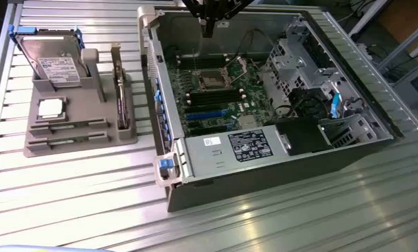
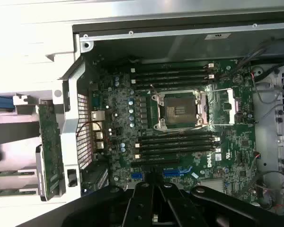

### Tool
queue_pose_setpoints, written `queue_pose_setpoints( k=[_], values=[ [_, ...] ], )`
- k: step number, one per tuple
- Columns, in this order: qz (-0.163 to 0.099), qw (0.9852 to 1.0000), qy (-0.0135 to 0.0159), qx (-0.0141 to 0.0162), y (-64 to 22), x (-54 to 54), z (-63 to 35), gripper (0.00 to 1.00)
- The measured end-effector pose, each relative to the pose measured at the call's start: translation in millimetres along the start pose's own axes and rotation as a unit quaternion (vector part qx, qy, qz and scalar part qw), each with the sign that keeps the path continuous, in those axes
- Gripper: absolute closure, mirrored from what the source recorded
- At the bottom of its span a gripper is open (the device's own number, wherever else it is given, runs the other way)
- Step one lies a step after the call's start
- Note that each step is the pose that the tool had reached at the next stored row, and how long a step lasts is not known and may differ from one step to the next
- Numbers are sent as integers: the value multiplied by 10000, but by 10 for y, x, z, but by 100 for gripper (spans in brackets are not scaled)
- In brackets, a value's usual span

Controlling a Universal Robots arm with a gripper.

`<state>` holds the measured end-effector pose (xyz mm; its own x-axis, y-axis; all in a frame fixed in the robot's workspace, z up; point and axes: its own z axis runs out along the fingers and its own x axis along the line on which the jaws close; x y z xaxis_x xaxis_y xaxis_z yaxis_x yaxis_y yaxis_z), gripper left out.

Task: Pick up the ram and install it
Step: 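Reach for the ram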

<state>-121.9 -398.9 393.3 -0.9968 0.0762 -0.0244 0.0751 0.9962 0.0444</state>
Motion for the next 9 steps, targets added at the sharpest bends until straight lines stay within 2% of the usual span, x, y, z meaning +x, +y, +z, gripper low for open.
queue_pose_setpoints(
  k=[1, 9],
  values=[
    [0, 10000, 0, 0, -2, 33, -1, 90],
    [0, 10000, 0, 1, -4, 56, -2, 90]
  ],
)
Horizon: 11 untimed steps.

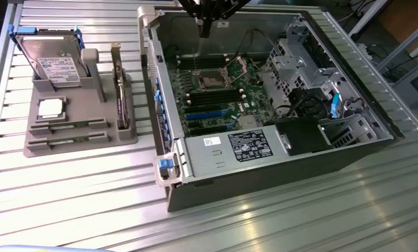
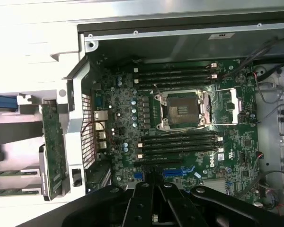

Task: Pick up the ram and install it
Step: 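Reach for the ram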

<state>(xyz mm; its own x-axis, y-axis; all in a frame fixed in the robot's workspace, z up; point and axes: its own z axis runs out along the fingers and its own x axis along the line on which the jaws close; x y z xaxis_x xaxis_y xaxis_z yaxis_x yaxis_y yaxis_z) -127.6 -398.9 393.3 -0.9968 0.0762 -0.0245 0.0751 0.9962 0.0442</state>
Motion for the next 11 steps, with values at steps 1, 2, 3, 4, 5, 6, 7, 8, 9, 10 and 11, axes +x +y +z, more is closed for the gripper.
queue_pose_setpoints(
  k=[1, 2, 3, 4, 5, 6, 7, 8, 9, 10, 11],
  values=[
    [0, 10000, 0, 0, 0, 1, 0, 90],
    [0, 10000, 0, 1, 0, 3, 0, 90],
    [0, 10000, 0, 1, 0, 4, 0, 90],
    [0, 10000, 0, 2, 0, 5, 0, 90],
    [0, 10000, 0, 2, 0, 6, 0, 90],
    [0, 10000, 0, 2, 0, 7, 0, 90],
    [0, 10000, 0, 3, -1, 8, 0, 90],
    [0, 10000, 0, 4, -1, 12, 0, 90],
    [0, 10000, 0, 4, -2, 21, -1, 90],
    [0, 10000, 0, 4, -3, 32, -1, 90],
    [0, 10000, 0, 4, -3, 37, -1, 90]
  ],
)
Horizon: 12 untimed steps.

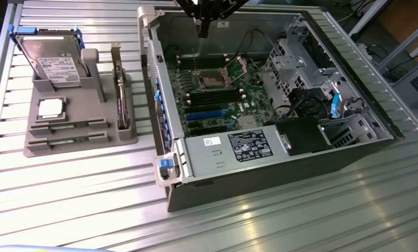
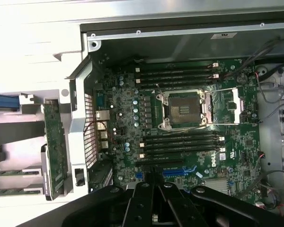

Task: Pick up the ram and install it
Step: 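Reach for the ram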

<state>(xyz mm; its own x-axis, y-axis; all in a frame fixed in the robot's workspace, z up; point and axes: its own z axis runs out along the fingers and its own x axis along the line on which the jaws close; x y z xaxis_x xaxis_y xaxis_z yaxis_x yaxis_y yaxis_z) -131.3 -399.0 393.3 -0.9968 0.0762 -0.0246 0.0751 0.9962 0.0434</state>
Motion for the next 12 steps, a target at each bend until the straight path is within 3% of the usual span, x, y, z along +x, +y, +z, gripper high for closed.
queue_pose_setpoints(
  k=[12],
  values=[
    [0, 10000, 0, 4, -6, 75, -2, 90]
  ],
)
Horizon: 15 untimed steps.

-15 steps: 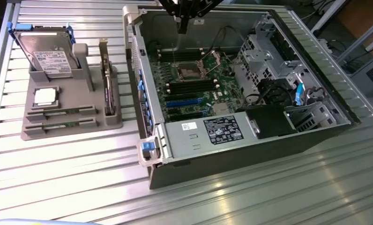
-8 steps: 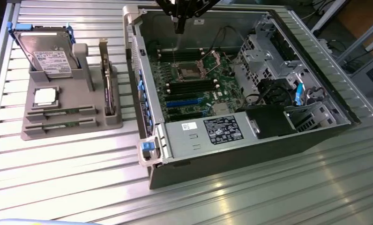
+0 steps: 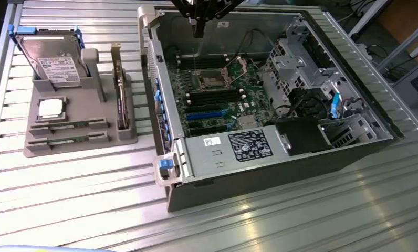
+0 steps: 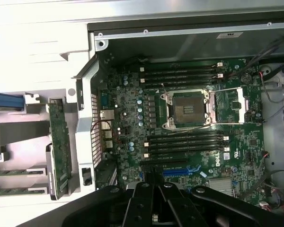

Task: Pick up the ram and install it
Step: 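Reach for the ram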

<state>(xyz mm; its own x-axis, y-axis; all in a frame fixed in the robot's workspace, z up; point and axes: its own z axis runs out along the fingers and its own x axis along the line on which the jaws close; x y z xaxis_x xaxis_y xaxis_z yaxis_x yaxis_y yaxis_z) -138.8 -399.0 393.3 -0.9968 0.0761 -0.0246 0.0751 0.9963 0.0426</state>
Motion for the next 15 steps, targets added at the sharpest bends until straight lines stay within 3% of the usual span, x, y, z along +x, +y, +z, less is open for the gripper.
queue_pose_setpoints(
  k=[15],
  values=[
    [0, 10000, 0, 0, -6, 76, -2, 90]
  ],
)
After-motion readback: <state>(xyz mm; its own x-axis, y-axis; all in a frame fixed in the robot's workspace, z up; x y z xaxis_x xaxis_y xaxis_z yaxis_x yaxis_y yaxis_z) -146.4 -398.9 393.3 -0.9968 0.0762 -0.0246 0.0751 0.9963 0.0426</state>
